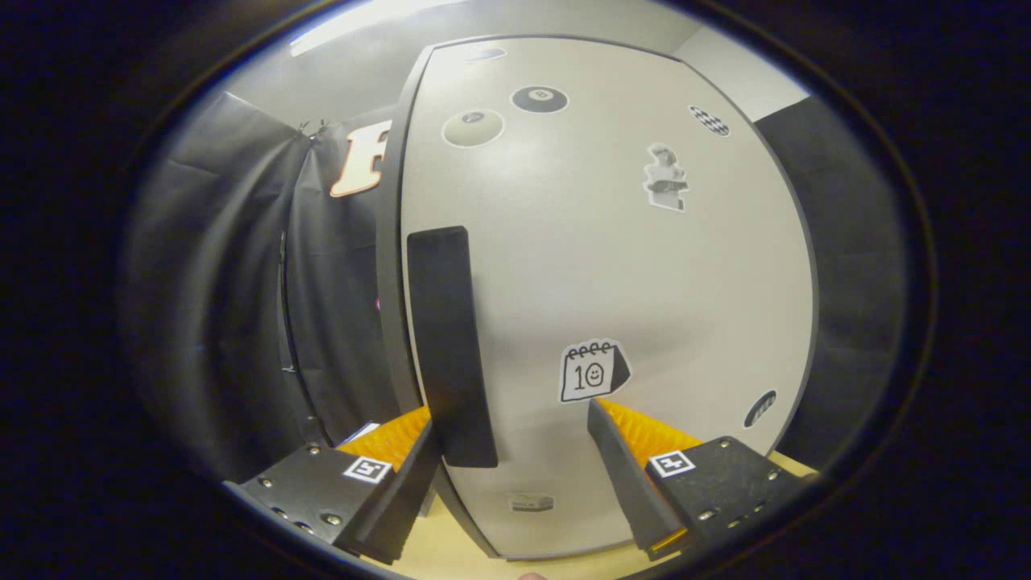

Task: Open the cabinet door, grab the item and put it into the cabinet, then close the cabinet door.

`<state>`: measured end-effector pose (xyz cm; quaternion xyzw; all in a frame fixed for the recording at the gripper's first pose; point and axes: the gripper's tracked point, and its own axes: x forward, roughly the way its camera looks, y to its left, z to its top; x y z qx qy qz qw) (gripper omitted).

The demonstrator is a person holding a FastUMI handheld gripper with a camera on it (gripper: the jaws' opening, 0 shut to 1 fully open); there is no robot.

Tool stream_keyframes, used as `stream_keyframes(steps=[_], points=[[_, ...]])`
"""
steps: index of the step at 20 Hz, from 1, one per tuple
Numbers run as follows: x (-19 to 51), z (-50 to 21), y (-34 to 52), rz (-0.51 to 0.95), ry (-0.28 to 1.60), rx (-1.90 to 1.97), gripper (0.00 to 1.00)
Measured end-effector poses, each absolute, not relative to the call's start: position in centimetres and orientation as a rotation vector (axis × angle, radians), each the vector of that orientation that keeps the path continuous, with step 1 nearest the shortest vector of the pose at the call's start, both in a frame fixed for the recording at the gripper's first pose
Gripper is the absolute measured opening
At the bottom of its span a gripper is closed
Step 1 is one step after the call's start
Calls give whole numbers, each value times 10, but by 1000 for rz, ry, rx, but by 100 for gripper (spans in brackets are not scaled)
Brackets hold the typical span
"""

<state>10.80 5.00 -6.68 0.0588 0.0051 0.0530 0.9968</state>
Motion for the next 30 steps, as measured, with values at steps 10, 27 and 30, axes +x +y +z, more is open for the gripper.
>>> stream_keyframes(steps=[10,27,30], points=[[100,-73,52,115,57,142,100],[-117,-42,-45,-36,33,48,100],[-132,-40,-60,-76,28,35,100]])
